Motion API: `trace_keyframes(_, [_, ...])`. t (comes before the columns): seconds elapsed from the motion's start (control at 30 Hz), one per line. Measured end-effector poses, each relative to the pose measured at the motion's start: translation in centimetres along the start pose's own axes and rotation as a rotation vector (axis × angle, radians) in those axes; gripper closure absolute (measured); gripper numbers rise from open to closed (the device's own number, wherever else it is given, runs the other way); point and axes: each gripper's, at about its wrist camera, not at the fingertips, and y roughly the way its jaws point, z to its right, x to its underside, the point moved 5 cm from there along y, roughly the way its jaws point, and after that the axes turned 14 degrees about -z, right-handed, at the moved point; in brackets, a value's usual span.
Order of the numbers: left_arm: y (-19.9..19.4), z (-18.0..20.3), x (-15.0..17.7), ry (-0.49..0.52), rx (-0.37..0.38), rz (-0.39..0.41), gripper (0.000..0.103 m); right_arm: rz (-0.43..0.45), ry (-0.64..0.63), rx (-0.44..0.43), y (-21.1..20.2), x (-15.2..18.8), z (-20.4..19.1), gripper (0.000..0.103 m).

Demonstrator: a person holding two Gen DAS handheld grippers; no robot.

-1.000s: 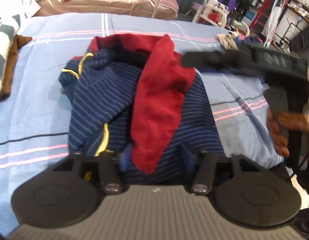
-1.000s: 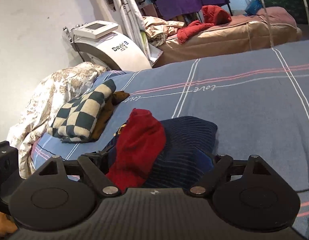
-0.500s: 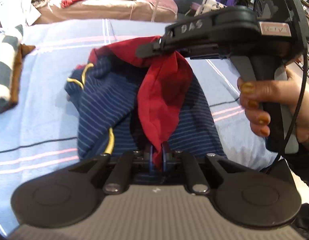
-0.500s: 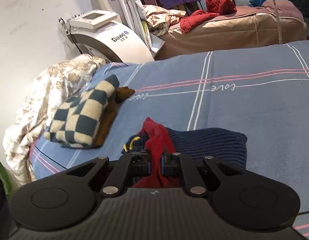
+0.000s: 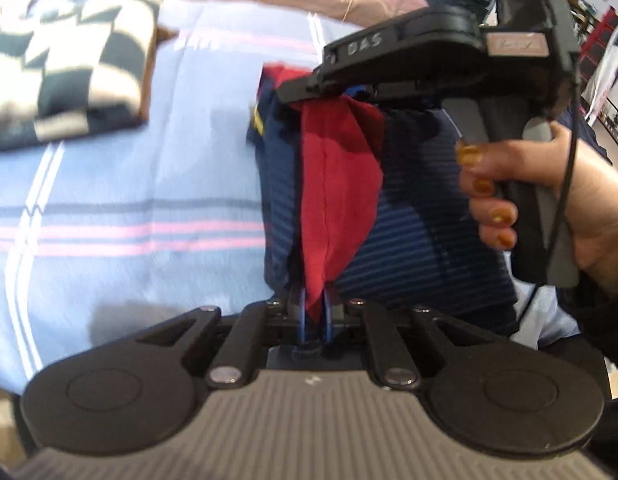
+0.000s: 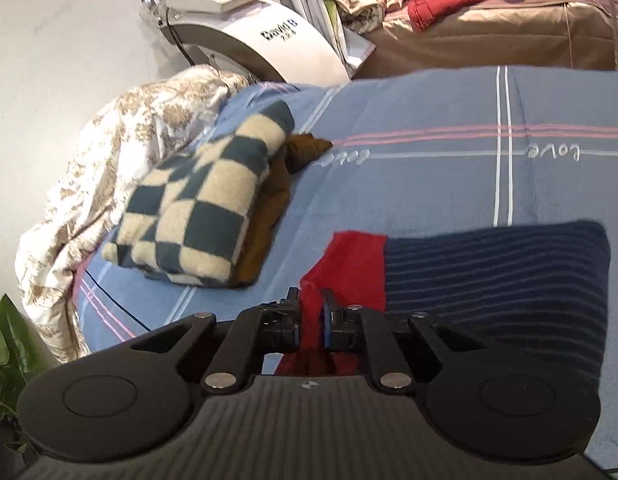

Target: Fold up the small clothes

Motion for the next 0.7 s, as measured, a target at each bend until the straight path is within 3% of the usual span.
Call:
trace_keyframes(0.13, [1.1,0.0,-0.1,0.005,-0.007,-0.003,0.086,0.008,0.032,-0.03,0.6,0.8,1.7,0.072])
trace_keyframes(0.23, [1.3,-0.2,-0.2,0.005,-0.022,-0.006,0.073,0.058,0.089,-0.14,-2.1,0.4,2.0,0.032])
trace_keyframes(0.27, [1.3,-0.4,-0.3,-0.003,-0.024,-0.007,0.069,0.094,0.09,-0.164,-3.5,0.3,2.1,0.008])
trace_keyframes(0.3, [1.3,-0.7,-0.3,-0.01,-0.026,-0.011,0.062,0.138,0.083,-0.171,-5.0,0.3,2.2,0.0])
trace_keyframes(0.33, [1.1,-0.8,-0.2,-0.021,-0.023,-0.015,0.057,0.181,0.071,-0.16,-6.5,0.3,2.4,0.0])
trace_keyframes(0.47, [0.5,-2.4,0.3,-0.109,0.085,-0.019,0.054,0.256,0.04,-0.046,-11.0,0.9,5.0,0.0])
trace_keyframes(0.63, [-0.5,-3.9,1.5,-0.193,0.283,0.052,0.021,0.268,0.187,-0.029,-13.3,4.1,11.2,0.0])
trace_keyframes(0.7, [-0.2,-4.3,2.0,-0.22,0.327,0.044,0.02,0.273,0.252,-0.045,-13.6,5.7,12.9,0.0])
